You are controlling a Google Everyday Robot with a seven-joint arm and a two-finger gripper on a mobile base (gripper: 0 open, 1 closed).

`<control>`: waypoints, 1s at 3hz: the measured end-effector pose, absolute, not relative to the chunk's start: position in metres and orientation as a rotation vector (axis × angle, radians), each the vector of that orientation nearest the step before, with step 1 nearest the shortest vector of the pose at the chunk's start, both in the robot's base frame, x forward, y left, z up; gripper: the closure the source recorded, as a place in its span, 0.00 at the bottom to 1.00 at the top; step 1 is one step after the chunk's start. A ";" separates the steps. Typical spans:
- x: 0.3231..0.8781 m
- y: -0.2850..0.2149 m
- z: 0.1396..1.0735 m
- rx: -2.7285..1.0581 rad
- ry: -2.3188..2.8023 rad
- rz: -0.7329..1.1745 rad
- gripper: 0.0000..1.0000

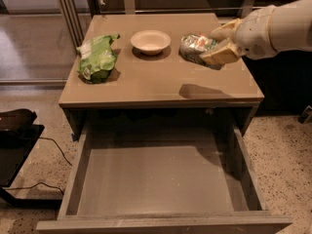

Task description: Pick 7up can from top drawer and place on counter

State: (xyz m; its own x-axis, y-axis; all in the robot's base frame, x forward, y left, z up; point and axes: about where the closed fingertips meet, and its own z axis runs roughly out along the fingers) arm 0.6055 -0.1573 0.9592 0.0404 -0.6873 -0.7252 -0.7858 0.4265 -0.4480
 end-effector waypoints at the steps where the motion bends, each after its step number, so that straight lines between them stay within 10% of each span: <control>1: 0.674 -0.157 0.948 -1.267 1.690 0.137 1.00; 3: 0.701 -0.151 0.889 -1.266 1.684 0.260 1.00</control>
Offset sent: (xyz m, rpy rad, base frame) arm 0.1544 0.0042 -0.0955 0.1075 0.0838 0.0082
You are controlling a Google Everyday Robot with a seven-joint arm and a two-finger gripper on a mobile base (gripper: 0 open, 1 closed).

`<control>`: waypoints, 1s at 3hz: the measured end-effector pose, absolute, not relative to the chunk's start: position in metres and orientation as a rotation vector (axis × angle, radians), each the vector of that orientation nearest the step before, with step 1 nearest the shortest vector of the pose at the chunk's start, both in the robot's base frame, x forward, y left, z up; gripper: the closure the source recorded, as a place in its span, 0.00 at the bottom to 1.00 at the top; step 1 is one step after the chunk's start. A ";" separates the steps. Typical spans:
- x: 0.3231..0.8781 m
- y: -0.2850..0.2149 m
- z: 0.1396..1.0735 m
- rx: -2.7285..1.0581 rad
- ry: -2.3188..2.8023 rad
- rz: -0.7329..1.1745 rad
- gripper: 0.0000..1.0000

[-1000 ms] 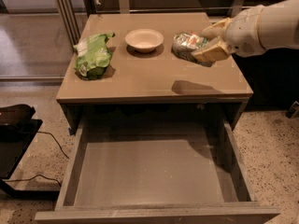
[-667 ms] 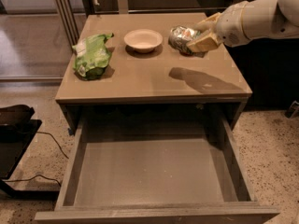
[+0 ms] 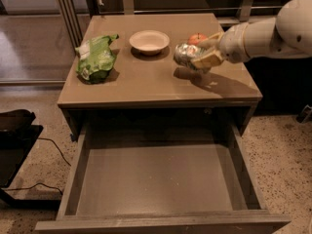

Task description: Pick 7up can from top drawer and place on counter

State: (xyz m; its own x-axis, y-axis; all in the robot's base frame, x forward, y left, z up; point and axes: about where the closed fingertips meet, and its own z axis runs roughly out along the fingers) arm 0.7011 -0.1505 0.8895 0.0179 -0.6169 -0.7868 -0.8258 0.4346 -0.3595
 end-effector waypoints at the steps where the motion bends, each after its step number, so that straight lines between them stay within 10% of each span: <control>1: 0.658 -0.143 0.849 -1.334 1.720 0.350 1.00; 3: 0.658 -0.143 0.852 -1.334 1.720 0.350 0.81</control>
Offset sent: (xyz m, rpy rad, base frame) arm -0.1556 0.0332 -0.1124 -0.0760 0.2710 0.2746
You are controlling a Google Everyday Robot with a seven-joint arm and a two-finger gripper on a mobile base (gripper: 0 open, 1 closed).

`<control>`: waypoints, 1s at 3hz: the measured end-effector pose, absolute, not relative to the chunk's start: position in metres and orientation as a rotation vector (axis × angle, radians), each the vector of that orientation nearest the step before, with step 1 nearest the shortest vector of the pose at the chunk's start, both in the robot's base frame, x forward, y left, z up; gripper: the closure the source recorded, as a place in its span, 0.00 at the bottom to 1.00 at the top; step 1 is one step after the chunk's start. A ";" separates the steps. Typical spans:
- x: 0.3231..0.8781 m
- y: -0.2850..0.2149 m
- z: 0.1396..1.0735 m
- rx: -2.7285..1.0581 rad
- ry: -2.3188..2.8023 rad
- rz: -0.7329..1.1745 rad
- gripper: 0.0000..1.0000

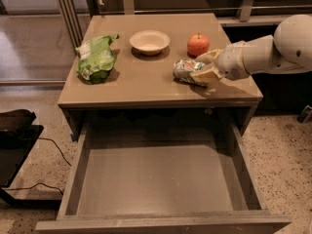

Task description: Pick 7up can from top drawer and place on counter

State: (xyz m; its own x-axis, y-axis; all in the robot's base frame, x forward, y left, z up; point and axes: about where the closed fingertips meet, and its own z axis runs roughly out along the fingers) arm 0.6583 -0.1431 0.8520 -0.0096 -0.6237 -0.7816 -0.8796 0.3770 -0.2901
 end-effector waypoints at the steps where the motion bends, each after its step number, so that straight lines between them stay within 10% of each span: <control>1: 0.658 -0.143 0.852 -1.334 1.720 0.350 0.58; 3: 0.658 -0.143 0.852 -1.334 1.720 0.350 0.12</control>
Offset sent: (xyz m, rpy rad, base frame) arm 0.0000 0.0000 0.0000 0.0000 0.0000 0.0000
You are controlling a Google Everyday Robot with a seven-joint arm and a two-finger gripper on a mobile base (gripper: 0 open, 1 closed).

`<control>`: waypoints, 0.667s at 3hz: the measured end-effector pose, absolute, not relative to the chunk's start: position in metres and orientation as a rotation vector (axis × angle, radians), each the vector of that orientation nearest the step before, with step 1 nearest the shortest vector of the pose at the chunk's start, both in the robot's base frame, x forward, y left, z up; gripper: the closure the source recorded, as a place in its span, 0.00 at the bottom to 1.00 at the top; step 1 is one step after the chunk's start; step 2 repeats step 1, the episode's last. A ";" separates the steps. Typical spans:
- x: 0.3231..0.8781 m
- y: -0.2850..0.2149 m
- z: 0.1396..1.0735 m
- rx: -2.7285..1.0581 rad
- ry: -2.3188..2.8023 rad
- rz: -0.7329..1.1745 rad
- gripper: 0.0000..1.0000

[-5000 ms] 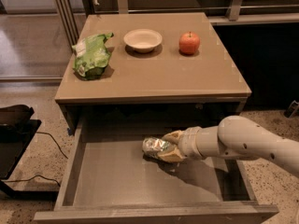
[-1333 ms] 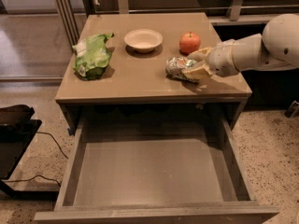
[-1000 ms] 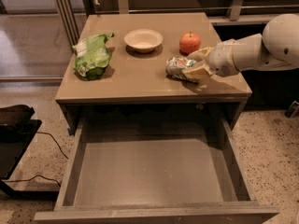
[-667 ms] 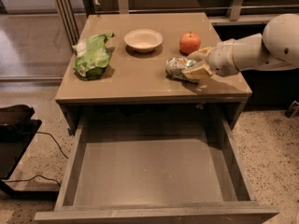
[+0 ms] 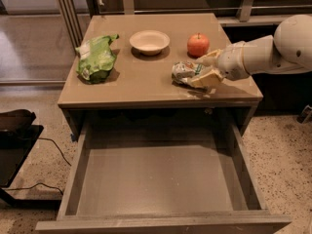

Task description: Pick 7up can from top drawer and place on counter

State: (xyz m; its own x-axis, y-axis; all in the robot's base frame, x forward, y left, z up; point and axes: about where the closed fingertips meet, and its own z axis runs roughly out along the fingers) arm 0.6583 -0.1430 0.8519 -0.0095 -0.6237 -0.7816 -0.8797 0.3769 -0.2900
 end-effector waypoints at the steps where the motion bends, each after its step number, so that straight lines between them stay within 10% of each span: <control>1: 0.658 -0.143 0.852 -1.334 1.720 0.350 0.00; 2: 0.658 -0.143 0.852 -1.334 1.720 0.350 0.00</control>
Offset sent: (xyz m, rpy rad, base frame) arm 0.0000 0.0000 0.0000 0.0000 0.0000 0.0000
